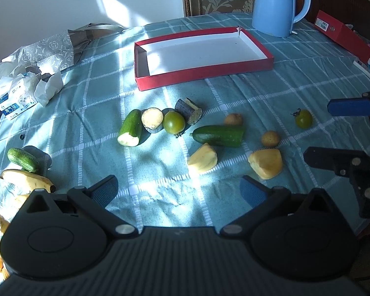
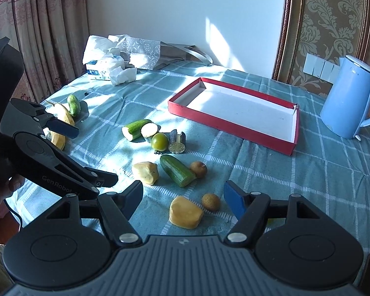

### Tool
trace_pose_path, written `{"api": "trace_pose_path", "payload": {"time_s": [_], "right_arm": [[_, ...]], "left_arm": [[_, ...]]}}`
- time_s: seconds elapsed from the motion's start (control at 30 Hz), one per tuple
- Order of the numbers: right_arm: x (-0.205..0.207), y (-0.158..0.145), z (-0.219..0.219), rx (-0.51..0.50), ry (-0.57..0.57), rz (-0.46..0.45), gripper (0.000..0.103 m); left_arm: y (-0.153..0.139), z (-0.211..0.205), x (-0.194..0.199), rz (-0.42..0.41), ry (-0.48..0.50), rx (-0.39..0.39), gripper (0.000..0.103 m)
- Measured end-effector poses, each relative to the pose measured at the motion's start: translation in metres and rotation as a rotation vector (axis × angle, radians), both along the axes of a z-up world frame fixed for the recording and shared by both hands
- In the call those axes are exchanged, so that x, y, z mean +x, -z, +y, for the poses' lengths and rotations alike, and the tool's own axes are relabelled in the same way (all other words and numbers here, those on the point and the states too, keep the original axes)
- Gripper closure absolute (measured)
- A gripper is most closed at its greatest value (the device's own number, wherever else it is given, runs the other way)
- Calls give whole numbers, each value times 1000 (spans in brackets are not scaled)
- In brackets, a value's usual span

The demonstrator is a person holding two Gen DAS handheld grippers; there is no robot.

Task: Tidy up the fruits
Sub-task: 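Move the left tool toward the cut green cucumber chunk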

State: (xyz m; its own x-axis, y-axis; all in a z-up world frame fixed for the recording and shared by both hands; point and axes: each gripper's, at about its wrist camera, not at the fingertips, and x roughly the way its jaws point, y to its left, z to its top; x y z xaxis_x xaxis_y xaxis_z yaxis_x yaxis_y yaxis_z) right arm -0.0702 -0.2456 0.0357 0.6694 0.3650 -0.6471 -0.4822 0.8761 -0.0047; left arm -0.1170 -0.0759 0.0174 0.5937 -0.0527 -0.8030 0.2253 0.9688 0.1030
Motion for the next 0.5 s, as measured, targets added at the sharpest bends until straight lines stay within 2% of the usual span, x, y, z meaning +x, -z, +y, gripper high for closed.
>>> {"api": "trace_pose_path", "payload": {"time_s": [0.5], "right_arm": [[-7,2,-1,-3,-3,11,30]], "left_arm": [[6,-7,-5,8,41,26,0]]}}
